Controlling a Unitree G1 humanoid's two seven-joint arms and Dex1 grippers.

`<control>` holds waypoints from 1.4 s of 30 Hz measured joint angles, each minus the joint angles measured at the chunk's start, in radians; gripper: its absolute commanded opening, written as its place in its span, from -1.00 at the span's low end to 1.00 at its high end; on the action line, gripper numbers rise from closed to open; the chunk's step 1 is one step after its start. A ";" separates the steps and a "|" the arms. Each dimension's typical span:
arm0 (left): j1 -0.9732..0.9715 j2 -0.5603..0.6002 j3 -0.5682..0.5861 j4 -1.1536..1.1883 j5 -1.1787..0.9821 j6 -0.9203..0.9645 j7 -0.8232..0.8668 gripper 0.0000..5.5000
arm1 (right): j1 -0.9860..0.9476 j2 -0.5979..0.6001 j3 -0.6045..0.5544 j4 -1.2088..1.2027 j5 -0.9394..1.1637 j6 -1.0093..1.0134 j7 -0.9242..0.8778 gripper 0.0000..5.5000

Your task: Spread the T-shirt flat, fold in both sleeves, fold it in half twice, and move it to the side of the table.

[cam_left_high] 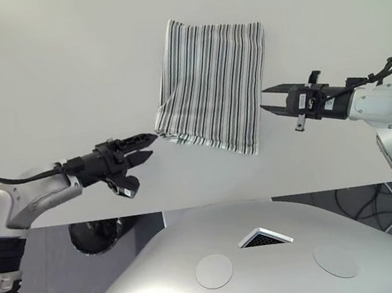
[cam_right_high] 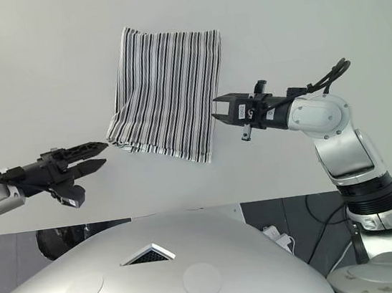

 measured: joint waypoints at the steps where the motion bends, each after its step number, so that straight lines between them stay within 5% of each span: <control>1: -0.018 -0.002 -0.013 0.018 0.026 -0.009 0.012 0.17 | 0.001 0.000 0.000 -0.001 0.000 -0.003 0.000 -0.45; 15: -0.198 -0.046 -0.144 0.174 0.126 -0.023 0.179 0.17 | 0.033 -0.001 -0.003 -0.004 -0.010 -0.036 -0.009 -0.45; 27: -0.175 -0.021 -0.095 0.141 -0.068 -0.032 0.172 0.17 | 0.036 -0.017 -0.003 0.011 -0.011 -0.066 -0.010 -0.45; 42: -0.233 -0.056 -0.217 0.228 -0.062 -0.010 0.051 0.17 | 0.033 -0.033 -0.002 0.038 -0.011 -0.077 -0.009 -0.45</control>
